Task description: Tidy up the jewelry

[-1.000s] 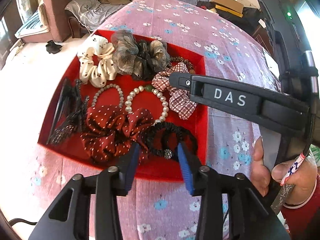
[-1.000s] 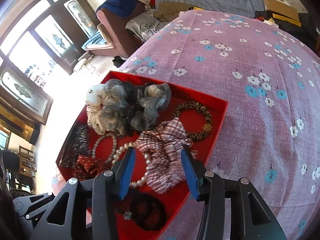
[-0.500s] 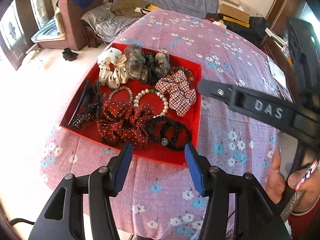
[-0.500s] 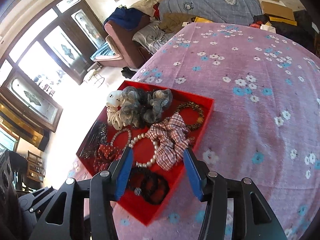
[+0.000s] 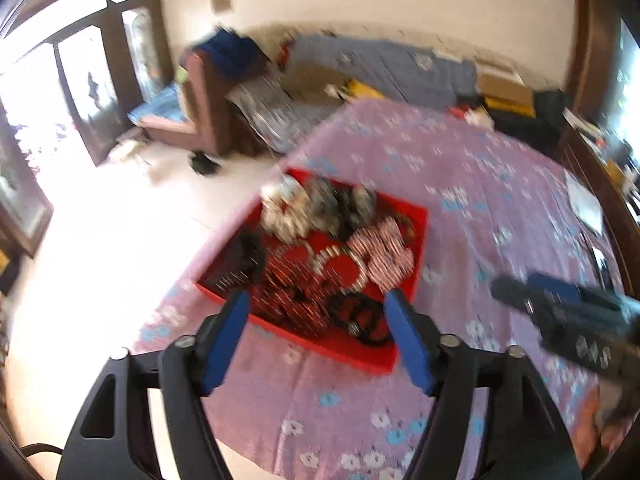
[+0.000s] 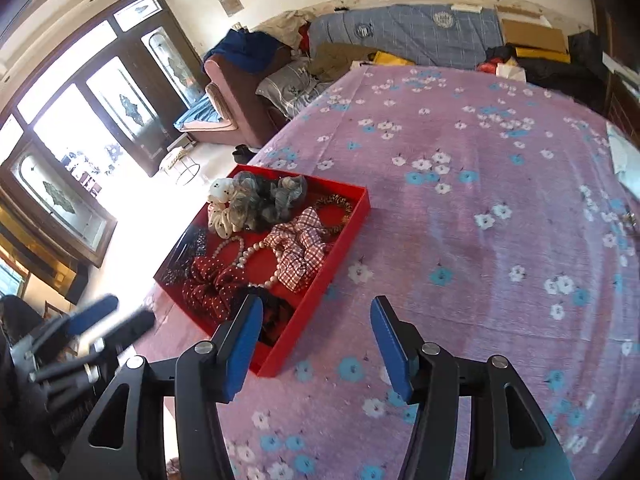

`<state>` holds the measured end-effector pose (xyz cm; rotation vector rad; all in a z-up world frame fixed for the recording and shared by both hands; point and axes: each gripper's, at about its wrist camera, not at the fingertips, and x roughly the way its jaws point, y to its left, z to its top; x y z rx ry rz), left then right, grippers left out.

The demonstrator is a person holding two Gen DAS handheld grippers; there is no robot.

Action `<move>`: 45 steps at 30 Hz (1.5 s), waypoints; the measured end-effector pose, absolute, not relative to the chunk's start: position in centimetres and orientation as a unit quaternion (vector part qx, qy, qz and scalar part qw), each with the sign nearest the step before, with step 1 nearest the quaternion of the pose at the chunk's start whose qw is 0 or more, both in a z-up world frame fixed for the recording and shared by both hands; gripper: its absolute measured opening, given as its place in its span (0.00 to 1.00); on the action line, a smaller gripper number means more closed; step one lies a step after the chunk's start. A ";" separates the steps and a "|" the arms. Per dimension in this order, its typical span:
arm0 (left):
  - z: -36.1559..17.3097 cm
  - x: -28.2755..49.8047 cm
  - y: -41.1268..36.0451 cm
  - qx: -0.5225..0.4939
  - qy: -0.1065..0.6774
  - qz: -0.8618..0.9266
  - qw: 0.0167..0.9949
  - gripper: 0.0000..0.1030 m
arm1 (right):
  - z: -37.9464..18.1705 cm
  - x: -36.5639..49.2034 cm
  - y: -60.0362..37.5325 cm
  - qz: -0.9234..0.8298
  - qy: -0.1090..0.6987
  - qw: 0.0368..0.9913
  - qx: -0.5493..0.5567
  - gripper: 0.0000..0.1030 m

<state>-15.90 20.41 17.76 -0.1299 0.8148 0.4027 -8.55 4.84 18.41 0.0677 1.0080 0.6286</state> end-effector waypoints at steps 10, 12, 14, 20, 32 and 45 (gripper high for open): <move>22.7 -19.0 20.4 -0.053 0.294 0.270 0.915 0.86 | 20.8 -12.7 4.6 0.327 0.429 0.842 -0.008 0.66; 23.5 -19.6 20.3 -0.052 0.280 0.276 0.918 0.89 | 20.9 -13.4 4.7 0.333 0.425 0.841 -0.011 0.67; 24.3 -20.3 20.1 -0.050 0.267 0.286 0.919 0.91 | 21.0 -14.0 4.9 0.338 0.421 0.841 -0.016 0.67; 25.6 -21.4 19.6 -0.045 0.249 0.301 0.919 0.96 | 21.4 -15.4 5.0 0.343 0.406 0.846 -0.030 0.68; 23.3 -20.7 19.1 -0.061 0.314 0.271 0.908 0.96 | 21.0 -16.7 4.8 0.319 0.390 0.862 -0.059 0.69; 20.8 -20.4 20.1 -0.071 0.357 0.258 0.895 0.96 | 20.0 -16.7 5.5 0.316 0.405 0.855 -0.065 0.70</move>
